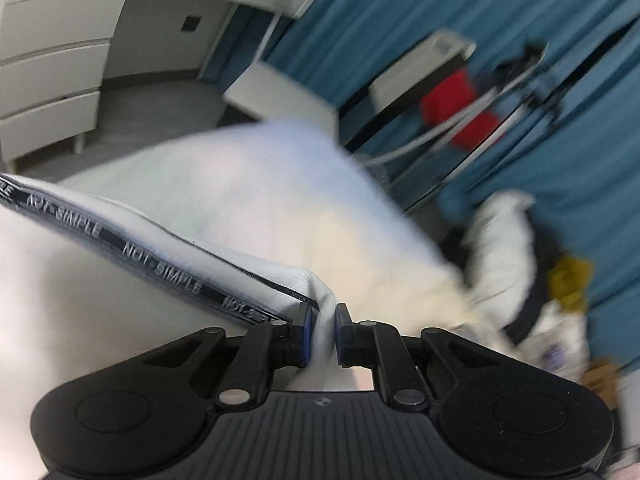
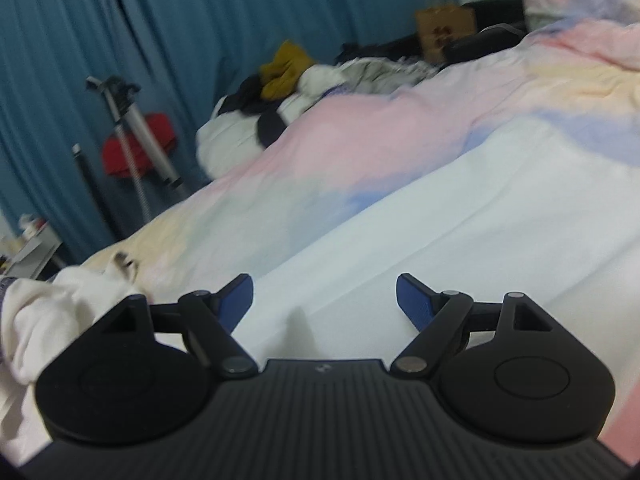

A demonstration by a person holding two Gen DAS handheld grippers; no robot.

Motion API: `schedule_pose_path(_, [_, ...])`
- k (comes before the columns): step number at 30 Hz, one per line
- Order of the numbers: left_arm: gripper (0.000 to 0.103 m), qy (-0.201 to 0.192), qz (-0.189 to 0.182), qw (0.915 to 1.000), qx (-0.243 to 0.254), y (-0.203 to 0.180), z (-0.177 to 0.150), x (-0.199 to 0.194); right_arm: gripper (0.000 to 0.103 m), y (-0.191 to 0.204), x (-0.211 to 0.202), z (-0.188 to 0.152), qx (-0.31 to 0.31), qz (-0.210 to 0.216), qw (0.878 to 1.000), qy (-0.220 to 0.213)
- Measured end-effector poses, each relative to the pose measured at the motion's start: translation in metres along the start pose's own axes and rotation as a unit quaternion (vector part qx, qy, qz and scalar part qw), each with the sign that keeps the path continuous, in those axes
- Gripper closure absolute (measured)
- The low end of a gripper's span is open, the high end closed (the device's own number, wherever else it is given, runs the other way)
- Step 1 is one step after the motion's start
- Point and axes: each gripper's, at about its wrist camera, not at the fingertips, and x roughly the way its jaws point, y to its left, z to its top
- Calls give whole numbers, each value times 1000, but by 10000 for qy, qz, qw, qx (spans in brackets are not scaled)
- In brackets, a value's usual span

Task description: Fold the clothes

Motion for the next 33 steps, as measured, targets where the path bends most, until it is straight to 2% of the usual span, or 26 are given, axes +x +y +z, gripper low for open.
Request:
schedule_pose_path(1, [87,-38,-2,10000,56,-1,-1,2,23,1,2,-1,-18,86,10000,23])
schedule_pose_path(2, [82,-91,-29,9999,97,-1,-3,2,23,3,5,-2,-36,158,9999,42])
schedule_pose_path(3, [74,-113,-103,9998,134,-2,-3,-1,23,4,7,-2,-54,222,9997,61])
schedule_pose_path(4, [70,-128,-189,9996,169,-3,-4,-4,23,5,8,-2,-69,287,9995,100])
schedule_pose_path(6, [53,-140,-285,9992,250,-4,-6,-18,23,8,10,-3,-100,433,9988,188])
schedule_pose_path(7, [49,-154,-305,9991,265,-3,-6,-27,23,10,10,-4,-120,521,9983,226])
schedule_pose_path(10, [44,-363,-558,9971,380,4,-13,-73,23,18,5,-7,-236,797,9962,241])
schedule_pose_path(14, [36,-616,-748,9929,689,8,-44,-145,23,29,-11,-10,-351,1330,9903,204])
schedule_pose_path(17, [34,-525,-829,9914,866,8,-83,-184,23,36,-18,-9,-315,1676,9847,353])
schedule_pose_path(20, [36,-388,-932,9896,1021,2,-122,-204,25,44,-25,-9,-279,2020,9777,502])
schedule_pose_path(24, [36,-203,-1034,9855,1330,-12,-154,-197,32,55,-23,-5,-294,2316,9696,735])
schedule_pose_path(28, [36,-1,-961,9829,1569,-13,-169,-173,35,80,5,14,-448,2232,9689,971])
schedule_pose_path(33, [36,11,-1112,9836,1423,1,-168,-143,35,142,78,37,-507,2531,9555,1425])
